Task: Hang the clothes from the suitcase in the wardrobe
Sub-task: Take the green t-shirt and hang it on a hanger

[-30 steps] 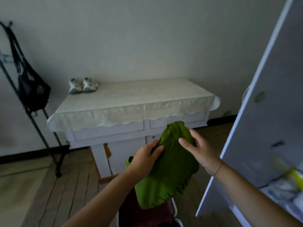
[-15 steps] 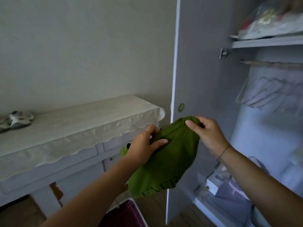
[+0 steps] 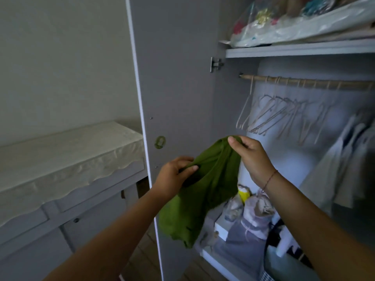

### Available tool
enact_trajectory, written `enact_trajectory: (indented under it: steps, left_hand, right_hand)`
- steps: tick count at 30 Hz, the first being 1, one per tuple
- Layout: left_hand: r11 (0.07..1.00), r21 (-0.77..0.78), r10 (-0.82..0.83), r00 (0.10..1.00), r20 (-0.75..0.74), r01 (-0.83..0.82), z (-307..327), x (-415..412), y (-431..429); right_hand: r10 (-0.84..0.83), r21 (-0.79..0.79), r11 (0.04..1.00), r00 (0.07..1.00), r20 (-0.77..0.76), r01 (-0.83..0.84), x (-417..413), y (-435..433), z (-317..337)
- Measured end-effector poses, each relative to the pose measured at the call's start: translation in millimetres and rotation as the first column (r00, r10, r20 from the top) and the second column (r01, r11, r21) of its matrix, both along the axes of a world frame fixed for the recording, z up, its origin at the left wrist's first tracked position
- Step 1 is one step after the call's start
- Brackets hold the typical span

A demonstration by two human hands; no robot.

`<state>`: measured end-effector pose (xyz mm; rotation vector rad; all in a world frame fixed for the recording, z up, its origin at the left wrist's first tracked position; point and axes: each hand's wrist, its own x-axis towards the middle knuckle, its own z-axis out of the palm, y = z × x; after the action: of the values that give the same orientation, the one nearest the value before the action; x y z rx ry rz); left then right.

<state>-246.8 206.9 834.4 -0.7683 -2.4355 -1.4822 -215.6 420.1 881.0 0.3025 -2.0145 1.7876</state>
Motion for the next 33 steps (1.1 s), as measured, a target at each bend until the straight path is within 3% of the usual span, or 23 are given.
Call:
enact_trajectory:
  steps: [3, 5, 9, 11, 14, 16, 18, 20, 22, 26, 29, 33]
  left_hand:
    - [0.995, 0.102, 0.001, 0.998, 0.056, -0.006, 7, -17, 27]
    - [0.996, 0.087, -0.018, 0.993, 0.114, 0.008, 10, -27, 40]
    - [0.976, -0.067, -0.177, 0.935, 0.308, 0.207, 12, -47, 55]
    - [0.931, -0.215, -0.197, 0.902, 0.384, 0.294, 18, -57, 58]
    - [0.882, -0.362, -0.166, 0.918, 0.36, 0.302, 26, -77, 65]
    - [0.926, -0.255, -0.168, 0.91, 0.38, 0.278, 30, -89, 76]
    - [0.962, 0.002, -0.238, 0.837, 0.492, 0.272, 34, -95, 93]
    - [0.919, 0.295, -0.391, 0.712, 0.584, 0.263, 41, -96, 113]
    - [0.853, 0.458, -0.504, 0.621, 0.601, 0.248, 51, -97, 132]
    - [0.804, 0.543, -0.572, 0.568, 0.592, 0.243, 68, -104, 163]
    - [0.769, 0.588, -0.611, 0.56, 0.559, 0.252, 79, -110, 188]
    - [0.736, 0.589, -0.655, 0.57, 0.496, 0.333, 91, -114, 228]
  right_hand:
    - [-0.011, -0.035, 0.999, 1.0, 0.011, 0.011, -12, 36, 3]
    - [-0.046, -0.049, 0.998, 0.999, 0.002, 0.046, -21, 56, 2]
    - [-0.071, -0.148, 0.986, 0.996, 0.052, 0.078, -30, 90, -8]
    - [-0.109, -0.21, 0.97, 0.992, 0.066, 0.121, -29, 108, -8]
    - [-0.179, -0.327, 0.925, 0.981, 0.07, 0.192, -19, 136, -3]
    - [-0.233, -0.346, 0.905, 0.969, 0.085, 0.248, -11, 153, 0]
    - [-0.281, -0.317, 0.901, 0.955, 0.095, 0.297, -5, 166, 2]
    - [-0.332, -0.284, 0.895, 0.939, 0.088, 0.344, 1, 179, 2]
    - [-0.384, -0.265, 0.878, 0.917, 0.104, 0.398, 9, 191, 2]
    - [-0.53, -0.021, 0.842, 0.836, 0.143, 0.538, 16, 220, -4]
    - [-0.571, 0.149, 0.821, 0.799, 0.188, 0.552, 12, 243, -9]
    - [-0.599, 0.035, 0.797, 0.781, 0.177, 0.603, -21, 278, -3]
